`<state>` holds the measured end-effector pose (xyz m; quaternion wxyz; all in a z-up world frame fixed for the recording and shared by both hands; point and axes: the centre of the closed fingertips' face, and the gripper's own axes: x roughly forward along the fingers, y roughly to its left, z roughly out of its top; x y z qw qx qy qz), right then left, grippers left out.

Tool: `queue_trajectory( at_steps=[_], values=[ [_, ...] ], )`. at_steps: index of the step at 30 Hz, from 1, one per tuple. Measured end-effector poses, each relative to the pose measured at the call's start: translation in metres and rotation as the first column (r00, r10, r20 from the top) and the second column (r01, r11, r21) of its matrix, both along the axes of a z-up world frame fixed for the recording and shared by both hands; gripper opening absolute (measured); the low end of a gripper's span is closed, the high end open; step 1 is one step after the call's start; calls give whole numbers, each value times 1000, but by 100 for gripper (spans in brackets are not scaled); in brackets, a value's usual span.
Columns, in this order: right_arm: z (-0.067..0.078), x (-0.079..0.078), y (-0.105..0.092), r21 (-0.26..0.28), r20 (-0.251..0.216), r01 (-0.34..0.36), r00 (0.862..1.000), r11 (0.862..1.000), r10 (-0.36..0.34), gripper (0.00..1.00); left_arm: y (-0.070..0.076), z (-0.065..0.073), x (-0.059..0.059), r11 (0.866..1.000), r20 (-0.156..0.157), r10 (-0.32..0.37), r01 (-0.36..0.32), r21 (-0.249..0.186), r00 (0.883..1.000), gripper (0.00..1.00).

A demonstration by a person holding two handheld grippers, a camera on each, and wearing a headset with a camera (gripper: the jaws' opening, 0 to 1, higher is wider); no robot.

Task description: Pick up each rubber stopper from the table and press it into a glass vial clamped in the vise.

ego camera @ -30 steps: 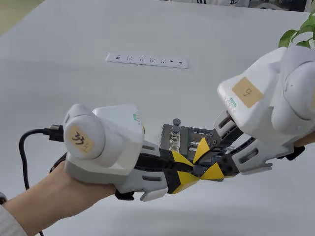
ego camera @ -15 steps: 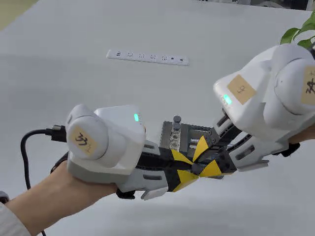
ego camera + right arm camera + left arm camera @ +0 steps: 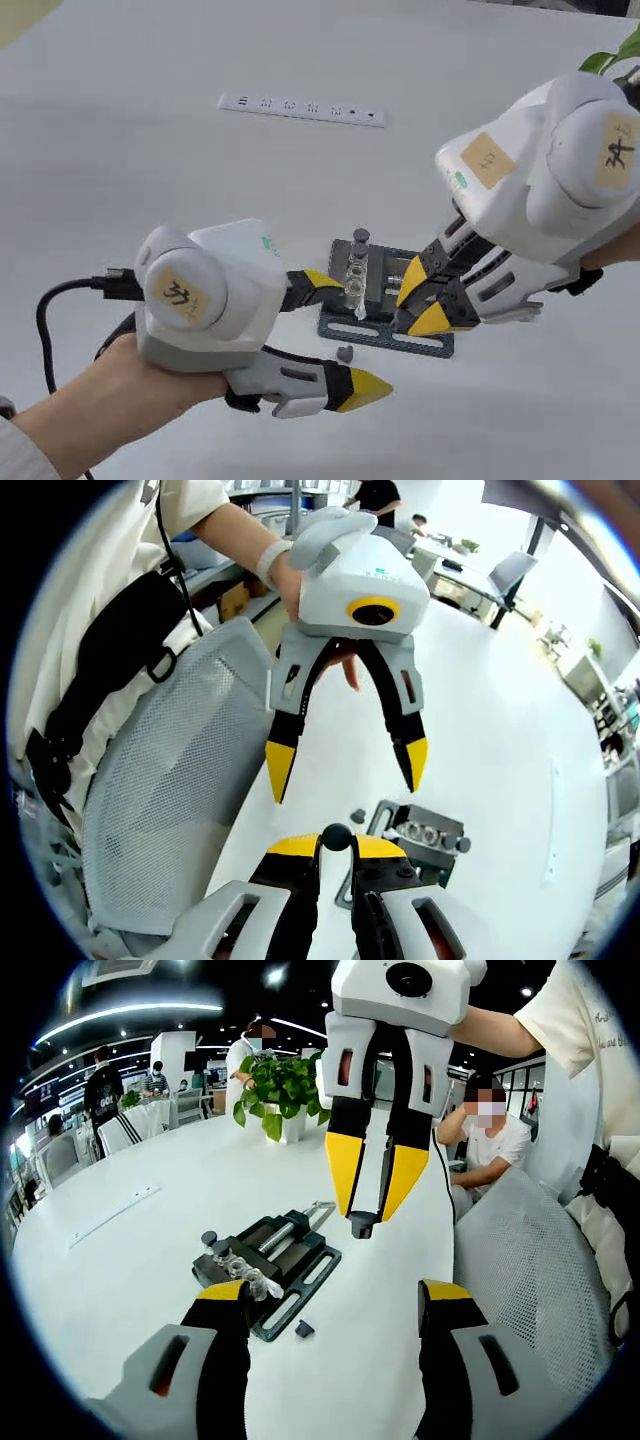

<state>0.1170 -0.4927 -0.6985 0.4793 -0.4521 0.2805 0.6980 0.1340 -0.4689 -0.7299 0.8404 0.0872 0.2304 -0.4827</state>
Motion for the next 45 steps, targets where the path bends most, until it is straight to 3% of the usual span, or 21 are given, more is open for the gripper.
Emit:
queue_trajectory(
  at_steps=[5,7,11,24,36,45],
  values=[
    [-3,4,-1,-7,0,3,1000,1000,-3,6,16,-10,8,996,0,93,-93,11,996,90],
    [-2,7,-1,0,1,2,1000,1000,-2,6,24,-13,14,991,26,131,-132,21,991,99],
    [-3,12,-1,-1,7,5,1000,1000,-5,6,35,-18,14,988,6,154,-154,17,988,99],
    [-12,53,8,-38,51,-3,999,999,5,5,49,-18,13,980,16,200,-200,7,980,99],
    [-19,86,20,-83,104,-73,991,994,82,5,61,-16,15,972,24,237,-236,-9,971,99],
    [-36,98,22,-154,123,-144,979,977,164,5,68,-18,16,969,18,248,-248,-4,969,99]
  ],
)
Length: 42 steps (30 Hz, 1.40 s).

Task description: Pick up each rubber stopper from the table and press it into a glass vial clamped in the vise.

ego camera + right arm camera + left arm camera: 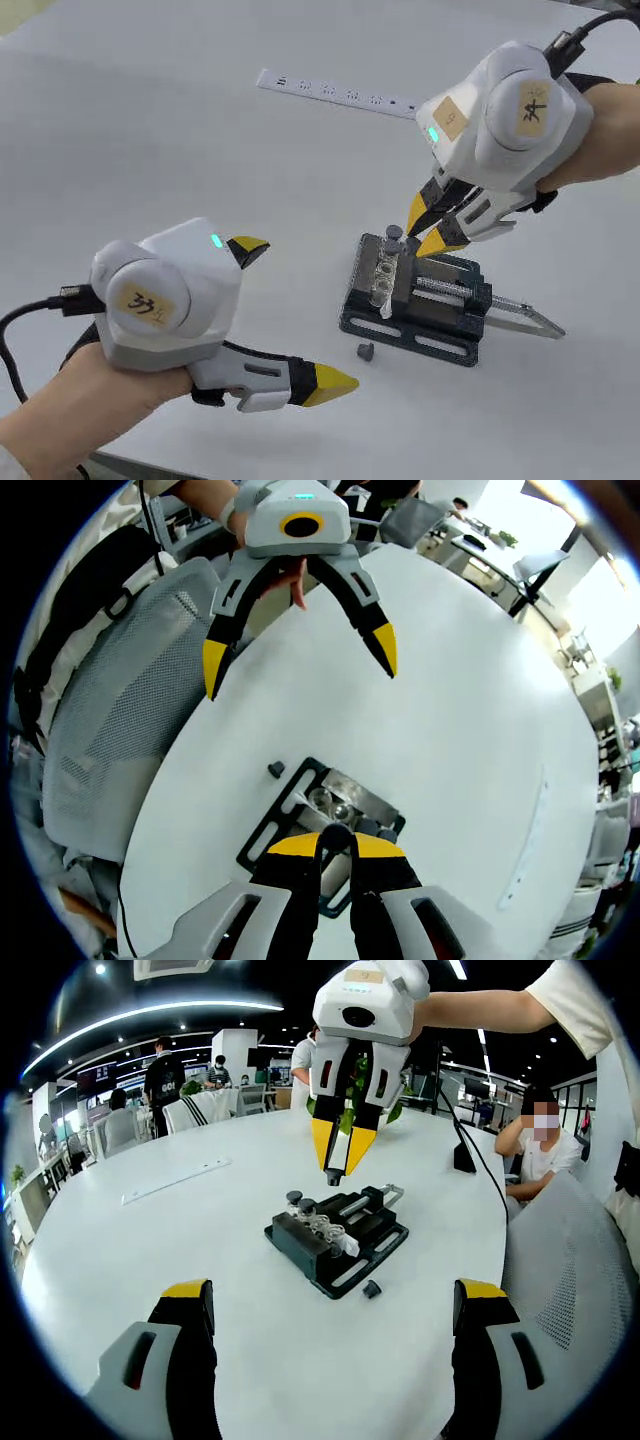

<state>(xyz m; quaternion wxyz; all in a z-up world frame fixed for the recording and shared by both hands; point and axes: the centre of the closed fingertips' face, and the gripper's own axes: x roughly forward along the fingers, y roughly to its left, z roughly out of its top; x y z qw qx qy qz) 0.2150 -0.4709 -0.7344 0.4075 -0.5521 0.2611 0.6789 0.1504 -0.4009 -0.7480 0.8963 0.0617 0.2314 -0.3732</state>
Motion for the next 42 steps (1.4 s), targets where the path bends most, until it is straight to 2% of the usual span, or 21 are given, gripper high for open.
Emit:
queue_trajectory(
  at_steps=[2,5,13,30,42],
  values=[
    [-4,2,0,-20,6,-17,1000,1000,17,5,1,-1,0,1000,-4,2,-2,2,1000,99],
    [-9,1,5,-10,4,-39,999,999,39,5,3,-2,-1,1000,-9,8,-8,2,1000,98],
    [-23,1,8,-33,9,-109,994,994,109,5,5,-5,0,999,-15,32,-32,-8,999,98],
    [-34,3,11,-54,-13,-128,992,990,128,5,5,-12,0,999,-38,32,-33,-24,999,97],
    [-34,1,13,-51,-33,-119,993,992,117,5,5,-17,-1,999,-51,31,-32,-33,998,96]
  ],
)
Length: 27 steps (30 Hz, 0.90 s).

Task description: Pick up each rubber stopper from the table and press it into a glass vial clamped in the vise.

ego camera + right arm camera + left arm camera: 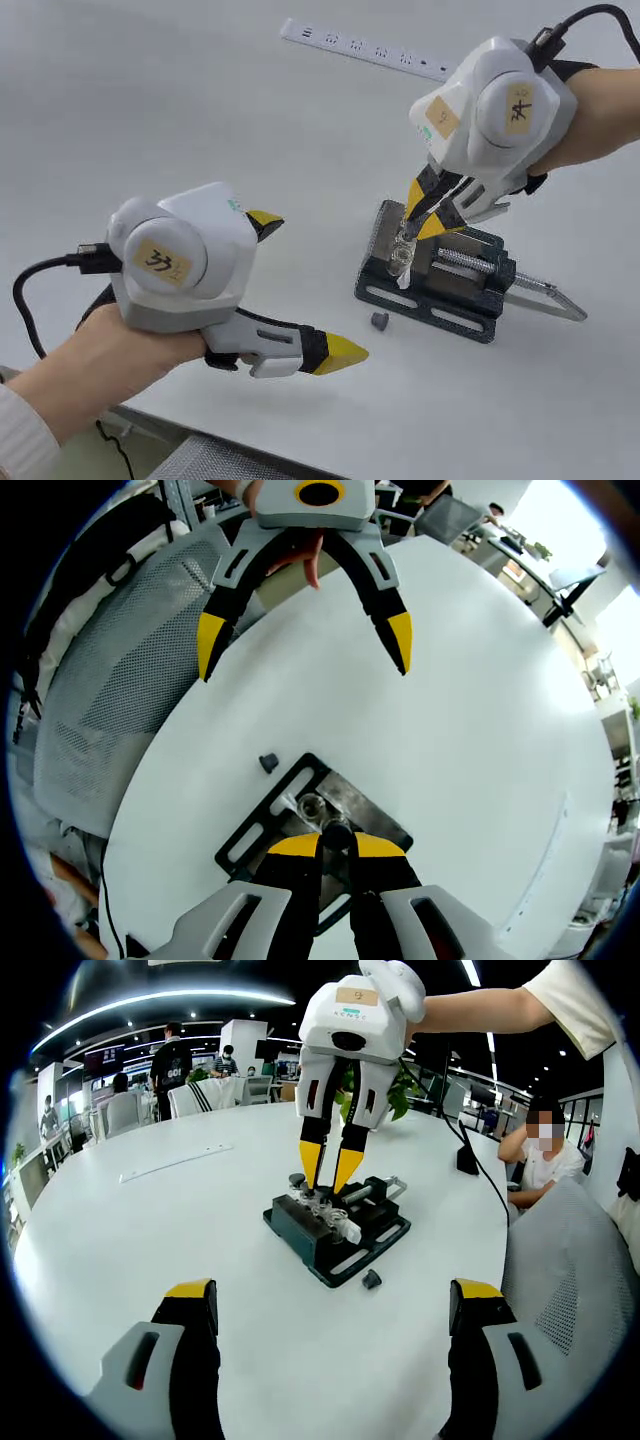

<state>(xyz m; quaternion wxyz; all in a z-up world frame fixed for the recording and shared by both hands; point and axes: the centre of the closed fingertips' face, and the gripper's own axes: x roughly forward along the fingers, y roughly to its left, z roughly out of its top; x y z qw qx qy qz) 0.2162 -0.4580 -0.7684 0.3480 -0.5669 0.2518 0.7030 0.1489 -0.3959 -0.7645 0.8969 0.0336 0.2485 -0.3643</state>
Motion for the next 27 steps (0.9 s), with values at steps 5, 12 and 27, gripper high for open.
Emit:
queue_trajectory(
  at_steps=[5,12,27],
  values=[
    [0,0,1,-2,6,-8,1000,1000,8,5,1,-1,0,1000,-2,1,-1,-2,1000,95],
    [-2,-1,1,-14,10,-18,1000,1000,19,5,1,-2,0,1000,-6,2,-2,-3,1000,95],
    [-5,-2,-1,-58,10,56,998,997,-56,4,-1,-3,-1,1000,-8,7,-7,-9,1000,95]
  ],
)
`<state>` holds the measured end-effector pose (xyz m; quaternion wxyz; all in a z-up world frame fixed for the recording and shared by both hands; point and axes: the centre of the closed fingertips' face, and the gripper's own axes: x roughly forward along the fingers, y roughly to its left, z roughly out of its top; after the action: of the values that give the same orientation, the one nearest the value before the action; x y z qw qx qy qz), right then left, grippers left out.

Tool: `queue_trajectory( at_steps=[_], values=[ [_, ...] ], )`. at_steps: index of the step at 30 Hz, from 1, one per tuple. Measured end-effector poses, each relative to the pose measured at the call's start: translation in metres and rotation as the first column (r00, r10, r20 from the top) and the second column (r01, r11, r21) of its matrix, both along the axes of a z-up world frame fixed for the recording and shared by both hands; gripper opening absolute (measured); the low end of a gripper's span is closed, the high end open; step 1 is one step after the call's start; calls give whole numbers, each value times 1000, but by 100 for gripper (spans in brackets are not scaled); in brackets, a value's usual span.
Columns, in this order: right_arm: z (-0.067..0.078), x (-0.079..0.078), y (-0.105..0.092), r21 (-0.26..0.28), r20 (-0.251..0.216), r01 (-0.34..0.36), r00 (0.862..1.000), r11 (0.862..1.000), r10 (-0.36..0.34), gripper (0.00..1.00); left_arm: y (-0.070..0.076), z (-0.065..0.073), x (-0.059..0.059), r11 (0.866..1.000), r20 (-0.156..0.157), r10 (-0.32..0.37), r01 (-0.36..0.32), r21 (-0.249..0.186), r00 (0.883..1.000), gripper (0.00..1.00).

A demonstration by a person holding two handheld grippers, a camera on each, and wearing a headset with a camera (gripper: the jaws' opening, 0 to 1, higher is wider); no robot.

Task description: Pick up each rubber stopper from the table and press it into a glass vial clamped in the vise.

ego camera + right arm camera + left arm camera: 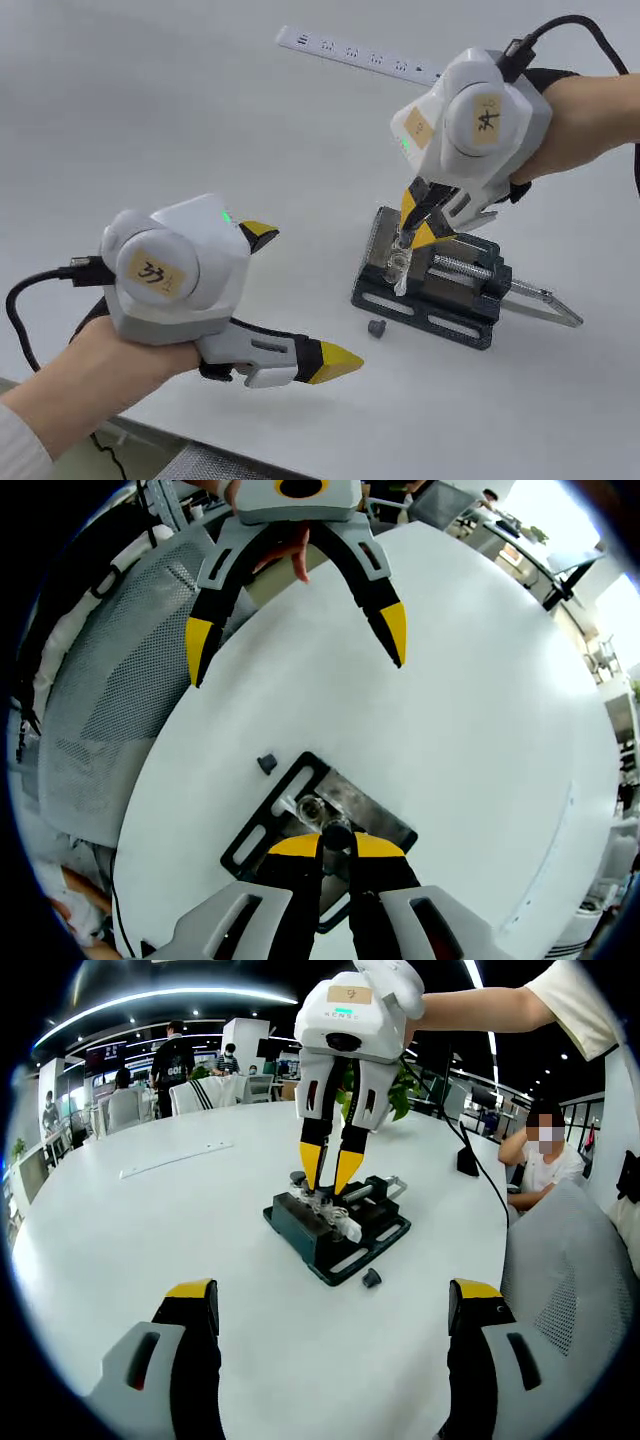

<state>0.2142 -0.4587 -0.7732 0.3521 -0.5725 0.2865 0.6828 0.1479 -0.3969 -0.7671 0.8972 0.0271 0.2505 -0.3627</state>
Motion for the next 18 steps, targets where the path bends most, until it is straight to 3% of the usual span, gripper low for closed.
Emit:
queue_trajectory(
  at_steps=[10,18],
  values=[
    [1,-1,0,-45,8,101,995,994,-100,3,-6,3,1,1000,7,-2,2,-4,1000,95],
    [2,-1,0,-84,25,192,981,978,-190,3,-9,4,2,1000,7,-8,8,-6,1000,94]
  ],
)
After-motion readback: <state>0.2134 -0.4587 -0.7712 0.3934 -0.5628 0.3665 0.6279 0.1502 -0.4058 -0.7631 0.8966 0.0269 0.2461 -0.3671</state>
